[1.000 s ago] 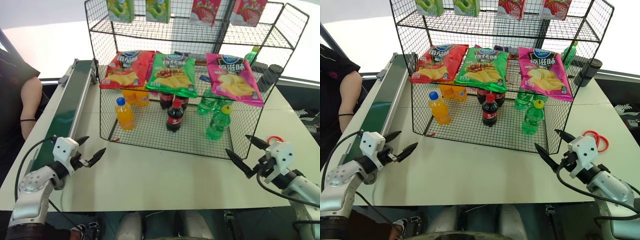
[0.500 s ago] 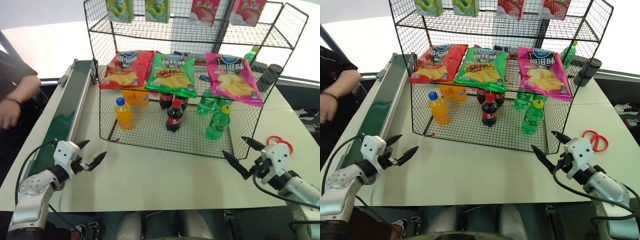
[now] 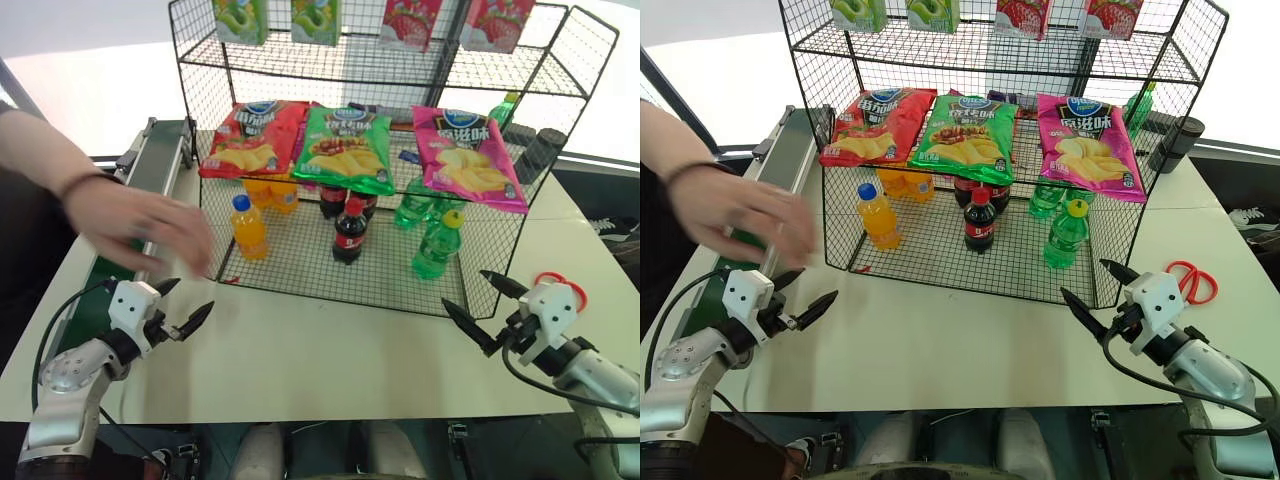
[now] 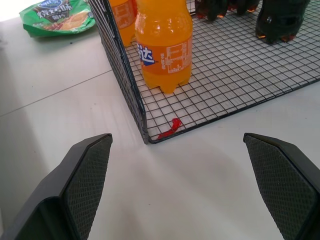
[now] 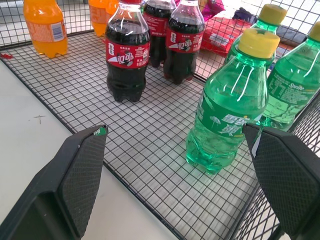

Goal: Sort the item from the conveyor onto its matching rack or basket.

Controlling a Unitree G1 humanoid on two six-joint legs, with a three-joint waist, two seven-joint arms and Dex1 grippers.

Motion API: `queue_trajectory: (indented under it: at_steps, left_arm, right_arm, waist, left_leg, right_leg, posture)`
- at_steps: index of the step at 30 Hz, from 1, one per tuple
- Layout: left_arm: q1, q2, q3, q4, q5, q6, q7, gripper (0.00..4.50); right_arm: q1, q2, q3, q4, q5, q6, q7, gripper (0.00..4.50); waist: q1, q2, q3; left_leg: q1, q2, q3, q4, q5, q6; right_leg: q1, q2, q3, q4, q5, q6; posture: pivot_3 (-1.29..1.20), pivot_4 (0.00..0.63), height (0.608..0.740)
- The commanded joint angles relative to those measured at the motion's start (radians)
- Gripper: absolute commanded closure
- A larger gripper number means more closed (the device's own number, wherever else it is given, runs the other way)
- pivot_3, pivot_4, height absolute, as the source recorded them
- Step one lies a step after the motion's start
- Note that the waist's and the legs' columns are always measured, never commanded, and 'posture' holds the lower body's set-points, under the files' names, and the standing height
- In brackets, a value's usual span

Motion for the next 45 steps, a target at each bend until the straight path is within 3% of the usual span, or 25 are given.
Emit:
queue_trajectory:
  at_steps: [1,45]
  left_arm:
    - [-0.007,-0.005,0.005,-0.038,-0.001,-0.005,0.008,0.00]
    - [-0.037,-0.042,-0.024,-0.043,0.009,0.007,0.024,0.00]
  right_arm:
    - [-0.018,0.002,-0.001,-0.013,0.008,-0.005,-0.006,0.01]
    - [-0.078,0.010,0.058,-0.024,0.002,0.014,-0.039,0.01]
  waist:
    - [0.000,0.000,0.000]
    - [0.000,0.000,0.000]
  left_leg:
    - [0.000,0.000,0.000,0.000,0.000,0.000]
    - [0.000,0.000,0.000,0.000,0.000,0.000]
  right_leg:
    - [0.000,0.000,0.000,0.000,0.000,0.000]
    - [0.000,0.000,0.000,0.000,0.000,0.000]
  posture:
    - [0.00,0.150,0.740]
    - [0.00,0.150,0.740]
